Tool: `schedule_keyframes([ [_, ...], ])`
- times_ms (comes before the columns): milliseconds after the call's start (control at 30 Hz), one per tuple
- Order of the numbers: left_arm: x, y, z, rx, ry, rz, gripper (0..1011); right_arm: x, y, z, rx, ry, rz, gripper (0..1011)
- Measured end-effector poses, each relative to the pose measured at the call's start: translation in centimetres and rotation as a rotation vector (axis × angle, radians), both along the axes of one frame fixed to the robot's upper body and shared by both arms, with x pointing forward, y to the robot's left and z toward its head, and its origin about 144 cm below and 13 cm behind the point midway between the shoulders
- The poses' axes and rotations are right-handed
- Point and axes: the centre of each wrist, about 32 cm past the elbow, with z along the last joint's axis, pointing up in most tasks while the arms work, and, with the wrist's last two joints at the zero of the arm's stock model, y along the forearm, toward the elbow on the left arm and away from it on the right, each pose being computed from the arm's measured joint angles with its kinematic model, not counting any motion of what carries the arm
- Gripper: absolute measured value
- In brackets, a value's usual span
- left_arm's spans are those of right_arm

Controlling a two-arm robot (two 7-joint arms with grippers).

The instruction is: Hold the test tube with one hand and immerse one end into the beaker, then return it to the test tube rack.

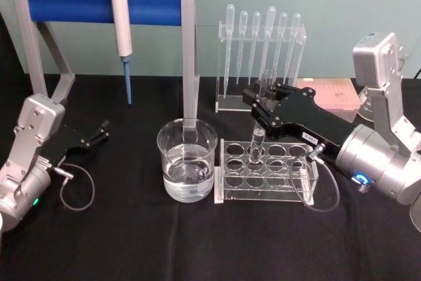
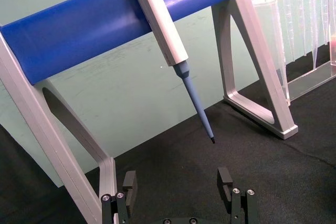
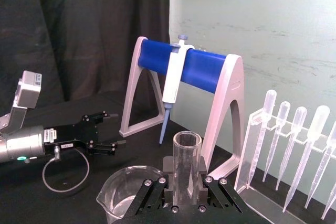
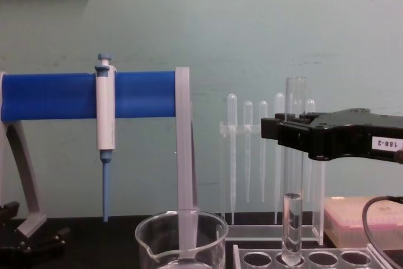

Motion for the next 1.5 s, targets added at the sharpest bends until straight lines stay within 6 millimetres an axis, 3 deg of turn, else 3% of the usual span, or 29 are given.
schedule_keyframes([
  [1500,0.00,0.00,0.00,0.000,0.000,0.000,1000,0.02,-0.01,-0.01,-0.001,0.001,0.001,241],
])
